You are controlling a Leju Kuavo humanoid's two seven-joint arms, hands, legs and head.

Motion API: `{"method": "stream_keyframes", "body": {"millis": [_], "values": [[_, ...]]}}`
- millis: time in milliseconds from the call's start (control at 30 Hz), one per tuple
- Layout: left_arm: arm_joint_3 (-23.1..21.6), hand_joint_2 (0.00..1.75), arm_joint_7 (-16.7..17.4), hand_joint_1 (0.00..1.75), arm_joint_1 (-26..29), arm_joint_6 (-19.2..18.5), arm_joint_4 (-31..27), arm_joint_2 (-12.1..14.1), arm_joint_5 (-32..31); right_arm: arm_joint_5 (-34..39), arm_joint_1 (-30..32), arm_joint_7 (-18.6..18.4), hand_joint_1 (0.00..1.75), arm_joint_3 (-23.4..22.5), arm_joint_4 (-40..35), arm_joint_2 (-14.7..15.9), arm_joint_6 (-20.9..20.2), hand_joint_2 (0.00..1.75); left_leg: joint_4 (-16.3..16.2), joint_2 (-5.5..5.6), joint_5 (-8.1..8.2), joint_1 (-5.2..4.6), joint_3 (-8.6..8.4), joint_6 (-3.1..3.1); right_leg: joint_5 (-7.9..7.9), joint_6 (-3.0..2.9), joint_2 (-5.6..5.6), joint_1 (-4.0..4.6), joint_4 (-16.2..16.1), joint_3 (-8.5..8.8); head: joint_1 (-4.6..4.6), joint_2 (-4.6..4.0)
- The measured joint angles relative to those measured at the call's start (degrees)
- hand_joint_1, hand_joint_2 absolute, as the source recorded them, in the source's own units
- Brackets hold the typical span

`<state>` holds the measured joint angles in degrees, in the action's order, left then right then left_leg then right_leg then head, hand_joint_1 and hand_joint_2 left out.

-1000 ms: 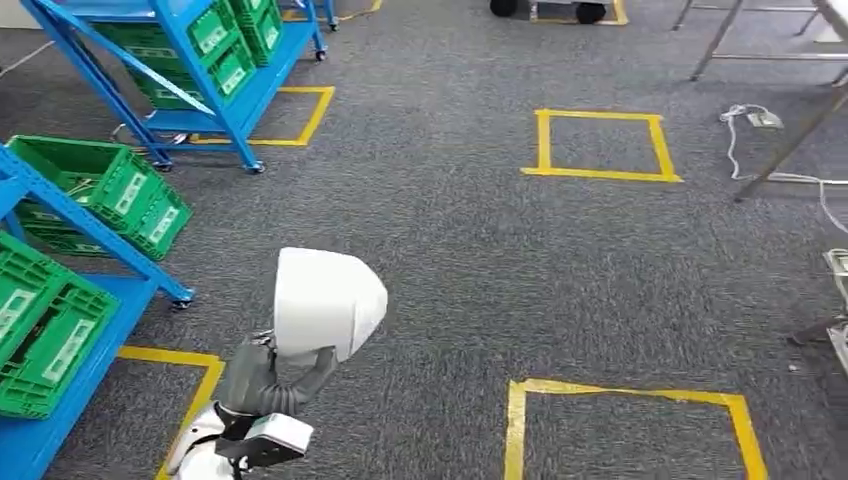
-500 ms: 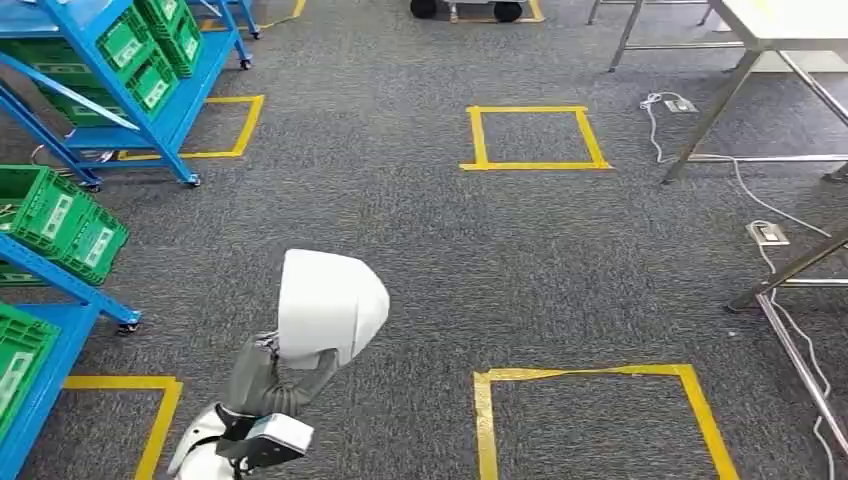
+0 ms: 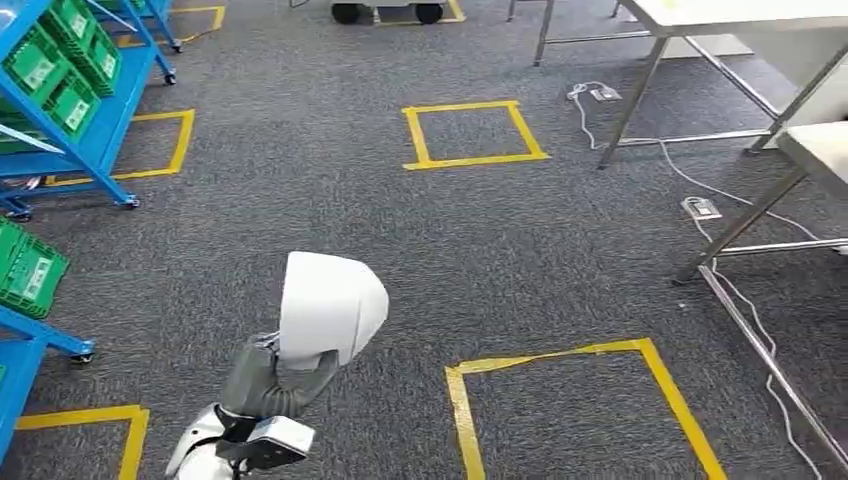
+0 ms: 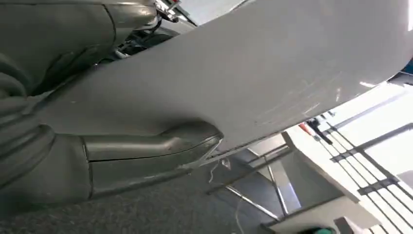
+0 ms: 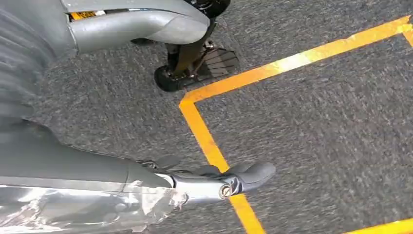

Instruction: Take the parts from the cabinet and place them on the table.

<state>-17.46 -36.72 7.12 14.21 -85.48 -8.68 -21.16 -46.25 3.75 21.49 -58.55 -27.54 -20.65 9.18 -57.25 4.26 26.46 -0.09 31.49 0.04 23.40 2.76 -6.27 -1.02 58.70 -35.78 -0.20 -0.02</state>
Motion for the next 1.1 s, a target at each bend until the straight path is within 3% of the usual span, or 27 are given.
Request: {"method": "stream_keyframes", "body": {"millis": [67,100,133,167,233,267,300,333,367,400,433,467,567,600,633,667,733,767,800,833,900,933,967,1100], "values": [[0.02,1.75,0.00,1.75,0.02,0.11,-0.02,-0.02,-0.20,-0.40,0.35,0.18,0.00,-0.42,0.00,0.00,-0.07,1.75,0.18,-0.89,-0.43,-0.36,0.10,0.63,-0.69,0.97,-1.00,-0.38,-0.76,-0.10,-0.04,0.00],[0.00,1.75,0.00,1.75,-0.06,0.26,-0.02,-0.15,-0.26,-0.57,0.36,0.26,0.00,-0.66,0.00,0.00,-0.09,1.75,0.93,-1.78,-0.93,0.08,-0.03,1.25,-0.39,1.13,-0.97,-0.47,-0.60,-0.48,-0.05,0.00],[0.00,1.75,0.00,1.75,-0.13,0.31,-0.02,-0.17,-0.33,-0.68,0.36,0.35,0.00,-0.77,0.00,0.00,-0.07,1.75,0.97,-2.44,-1.04,-0.09,-0.04,1.45,0.93,1.06,2.06,0.01,0.78,-1.23,0.09,0.00],[0.00,1.75,-0.02,1.75,-0.09,0.39,-0.02,-0.17,-0.37,-0.90,0.24,0.39,0.00,-0.81,0.00,0.00,-0.09,1.75,0.97,-2.93,-1.12,-0.15,0.02,1.71,3.07,1.15,4.07,0.21,4.04,-2.59,0.46,0.00],[0.15,1.75,0.04,1.75,0.13,0.52,-0.02,-0.07,-0.33,-1.14,-0.09,0.48,0.00,-1.05,0.00,0.00,-0.09,1.75,0.93,-4.75,-1.12,-0.49,0.21,1.73,7.56,1.34,5.62,0.31,13.74,-6.59,0.55,0.00],[0.20,1.75,0.09,1.75,0.14,0.50,0.02,-0.04,-0.22,-1.29,-0.12,0.50,0.00,-1.23,0.00,0.00,-0.11,1.75,0.93,-5.60,-1.15,-0.66,0.23,1.84,8.67,1.33,5.85,0.31,17.09,-7.74,0.48,0.00],[0.20,1.75,0.09,1.75,0.14,0.42,0.02,-0.04,0.02,-1.42,-0.07,0.50,0.00,-1.40,0.00,0.00,-0.11,1.75,0.93,-6.28,-1.15,-0.77,0.24,1.87,8.31,1.29,5.88,0.34,17.17,-7.41,0.54,0.00],[0.22,1.75,0.09,1.75,0.13,0.28,0.02,-0.04,0.20,-1.57,-0.04,0.52,0.00,-1.60,0.00,0.00,-0.11,1.75,0.93,-6.86,-1.16,-0.87,0.23,1.88,6.96,1.14,5.94,0.40,14.83,-5.74,0.50,0.00],[0.24,1.75,0.09,1.75,0.13,0.13,0.02,-0.04,0.24,-1.73,0.03,0.57,0.00,-1.75,0.00,0.00,-0.09,1.75,0.93,-7.45,-1.17,-0.91,0.26,1.89,4.69,0.90,6.30,0.56,9.52,-2.56,0.50,0.00],[0.26,1.75,0.09,1.75,0.13,-0.02,0.02,-0.07,0.35,-1.97,0.06,0.63,0.00,-1.84,0.00,0.00,-0.11,1.75,0.93,-7.91,-1.17,-0.91,0.22,1.88,2.71,0.67,7.40,0.84,3.76,0.94,0.52,0.00],[0.30,1.75,0.09,1.75,0.12,-0.15,0.02,-0.11,0.56,-2.06,-0.14,0.68,0.00,-2.01,0.00,0.00,-0.11,1.75,0.92,-8.34,-1.17,-0.97,0.21,1.83,2.89,0.32,10.01,1.30,-0.87,3.24,0.50,0.00],[0.37,1.75,0.09,1.75,0.08,-0.17,0.02,-0.09,0.79,-2.25,-0.35,0.76,0.00,-2.12,0.00,0.00,-0.11,1.75,0.70,-8.84,-1.21,-1.31,0.41,1.61,2.36,-0.25,9.62,1.53,-1.06,3.74,0.39,0.00],[0.44,1.75,0.09,1.75,0.05,-0.37,0.02,-0.15,1.00,-2.62,-0.35,0.83,0.00,-2.69,0.00,0.00,-0.11,1.75,1.06,-9.89,-1.69,-1.20,0.40,0.84,1.92,-1.00,8.07,1.70,-1.08,3.08,0.48,0.00],[0.48,1.75,0.09,1.75,-0.03,-0.44,0.00,-0.18,1.05,-2.67,-0.36,0.83,0.00,-2.91,0.00,-0.02,-0.11,1.75,1.02,-9.90,-1.49,-1.21,0.50,0.51,1.49,-1.60,7.58,1.32,-1.69,3.23,0.48,0.00],[0.50,1.75,0.11,1.75,-0.08,-0.46,0.00,-0.17,1.07,-2.71,-0.38,0.85,0.00,-3.04,0.00,-0.02,-0.09,1.75,0.28,-7.45,-0.46,-0.95,0.82,-0.04,1.26,-1.85,7.11,1.07,-1.92,3.29,0.35,0.00],[0.52,1.75,0.11,1.75,-0.06,-0.44,0.02,-0.15,1.11,-2.75,-0.45,0.87,0.00,-3.13,0.00,-0.02,-0.09,1.75,-2.93,-5.62,1.76,-0.72,2.09,-0.40,1.07,-2.12,6.65,0.86,-1.99,3.19,0.30,0.00],[0.63,1.75,0.13,1.75,0.08,-0.42,0.02,-0.07,1.16,-2.78,-0.63,0.90,0.00,-3.15,0.00,-0.02,-0.11,1.75,-12.59,-4.68,6.11,-0.35,6.48,-0.91,0.96,-2.14,5.45,0.67,-2.01,2.97,0.22,0.00],[0.77,1.75,0.13,1.75,0.12,-0.42,0.07,-0.02,1.16,-2.78,-0.61,0.90,0.00,-3.17,0.00,-0.02,-0.11,1.75,-16.31,-4.63,7.15,-0.19,8.23,-1.07,0.95,-2.12,4.86,0.64,-2.00,2.98,0.22,0.00],[0.85,1.75,0.15,1.75,0.13,-0.42,0.07,0.00,1.18,-2.78,-0.61,0.90,0.00,-3.19,0.00,-0.02,-0.11,1.75,-17.52,-4.63,6.87,0.01,8.93,-1.24,0.94,-2.09,4.21,0.53,-1.99,3.05,0.24,0.00],[0.96,1.75,0.15,1.75,0.12,-0.42,0.07,0.00,1.18,-2.78,-0.61,0.90,0.00,-3.26,0.00,-0.02,-0.11,1.75,-16.04,-4.61,5.14,0.18,8.35,-1.36,0.95,-2.02,3.48,0.42,-1.99,3.11,0.22,0.00],[1.03,1.75,0.15,1.75,0.10,-0.42,0.07,0.00,1.29,-2.82,-0.66,0.90,0.00,-3.35,0.00,-0.02,-0.15,1.75,-7.18,-3.93,-0.30,0.82,4.22,-1.73,0.97,-1.49,1.90,0.02,-1.86,3.26,0.24,0.00],[1.03,1.75,0.15,1.75,0.10,-0.48,0.07,0.00,1.38,-2.93,-0.69,0.92,0.00,-3.34,0.00,-0.02,-0.26,1.75,-2.23,-2.10,-2.47,1.39,1.81,-2.15,1.05,-1.06,1.16,-0.14,-1.77,3.21,0.24,0.00],[1.03,1.75,0.15,1.75,0.07,-0.57,0.09,-0.02,1.48,-3.00,-0.80,0.92,0.00,-3.41,-0.02,0.00,-0.29,1.75,-0.17,0.33,-1.81,1.67,0.90,-2.53,1.17,-0.53,0.57,0.14,-1.28,2.73,0.17,0.00],[1.20,1.75,0.17,1.75,-0.11,-1.20,0.13,-0.07,1.97,-3.59,-0.34,1.01,0.00,-3.74,-0.07,0.00,-0.26,1.75,0.50,-1.16,-0.96,1.24,1.01,-0.38,1.14,0.94,-1.09,-0.67,-1.62,1.15,0.20,0.00]]}}
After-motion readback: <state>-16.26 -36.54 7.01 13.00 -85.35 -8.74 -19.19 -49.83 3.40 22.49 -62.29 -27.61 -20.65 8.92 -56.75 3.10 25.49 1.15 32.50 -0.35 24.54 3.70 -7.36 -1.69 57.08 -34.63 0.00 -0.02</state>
